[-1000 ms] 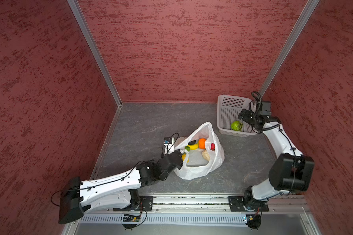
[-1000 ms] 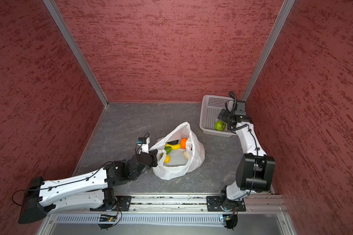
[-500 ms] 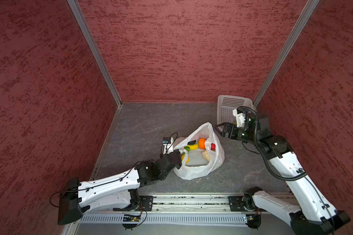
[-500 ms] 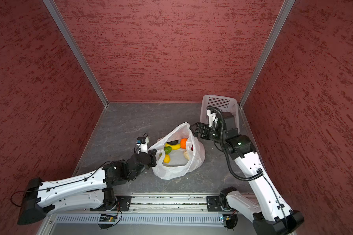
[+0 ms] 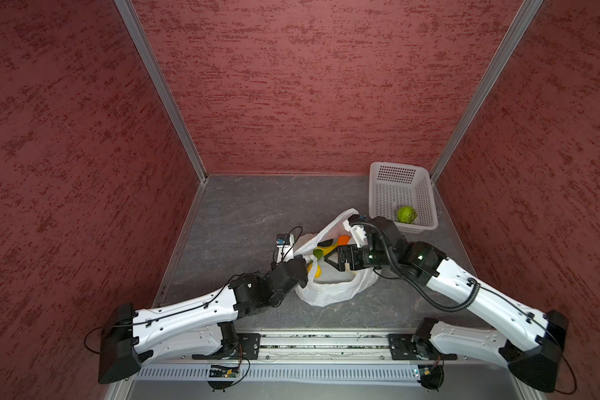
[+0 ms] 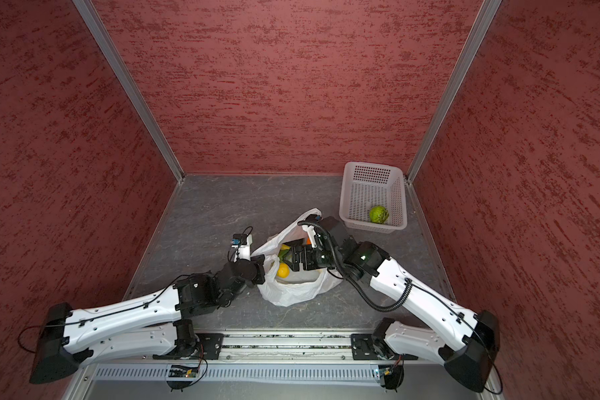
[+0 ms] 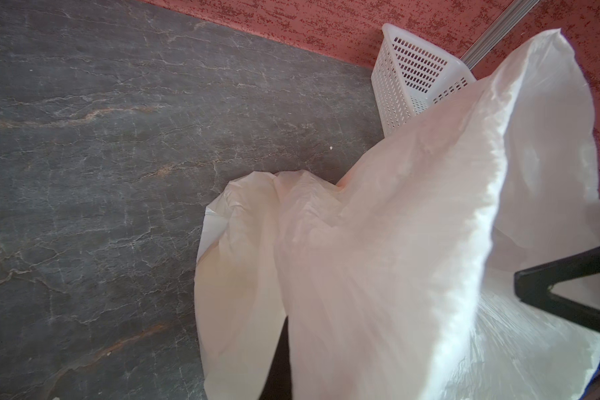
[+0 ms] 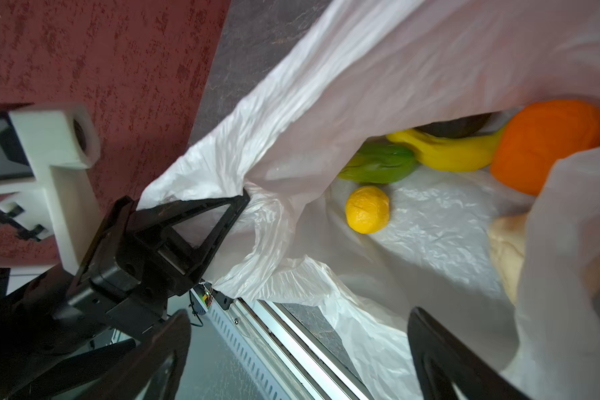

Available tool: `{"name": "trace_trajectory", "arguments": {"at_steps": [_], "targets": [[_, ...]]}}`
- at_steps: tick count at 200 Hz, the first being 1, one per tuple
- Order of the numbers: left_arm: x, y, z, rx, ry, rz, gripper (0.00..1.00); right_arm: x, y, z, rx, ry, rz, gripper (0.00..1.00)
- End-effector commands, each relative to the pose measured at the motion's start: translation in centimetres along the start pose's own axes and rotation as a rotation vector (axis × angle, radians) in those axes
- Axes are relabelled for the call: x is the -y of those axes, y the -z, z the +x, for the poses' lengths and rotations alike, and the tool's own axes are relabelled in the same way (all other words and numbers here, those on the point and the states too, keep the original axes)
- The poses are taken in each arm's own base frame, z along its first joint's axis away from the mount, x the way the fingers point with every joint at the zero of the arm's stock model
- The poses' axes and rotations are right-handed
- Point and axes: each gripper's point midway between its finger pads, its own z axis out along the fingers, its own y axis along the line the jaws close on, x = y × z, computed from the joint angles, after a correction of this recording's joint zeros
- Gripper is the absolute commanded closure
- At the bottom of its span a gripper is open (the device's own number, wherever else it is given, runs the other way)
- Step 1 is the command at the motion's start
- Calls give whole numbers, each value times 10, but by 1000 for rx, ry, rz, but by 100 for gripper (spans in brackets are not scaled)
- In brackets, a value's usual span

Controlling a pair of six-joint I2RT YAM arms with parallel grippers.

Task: Untie the knot of the plastic bag and take out the fruit
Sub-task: Pick up the fruit from the plastic bag.

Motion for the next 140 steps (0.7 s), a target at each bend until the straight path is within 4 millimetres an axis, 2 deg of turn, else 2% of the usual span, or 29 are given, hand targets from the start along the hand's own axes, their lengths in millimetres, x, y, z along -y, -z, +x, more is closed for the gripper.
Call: {"name": "trace_trajectory", "arguments": {"at_steps": [1,71,109,130,140], "targets": [[-1,4,-7,13,-3,0,100,7,-17,-2,48,-1,53,2],[-5,9,-13,30,23,5,100,47,-71,27,89,-24,158,5],[-5,9,-9,18,10,24,100,52,-92,13,118,-16,203,7],[-4,9,-6,7,8,45,100,48,-111,11,97,-30,195,9],[-5,9,-4,-1,6,50,100,52,-126,17,58,-47,198,11]]}}
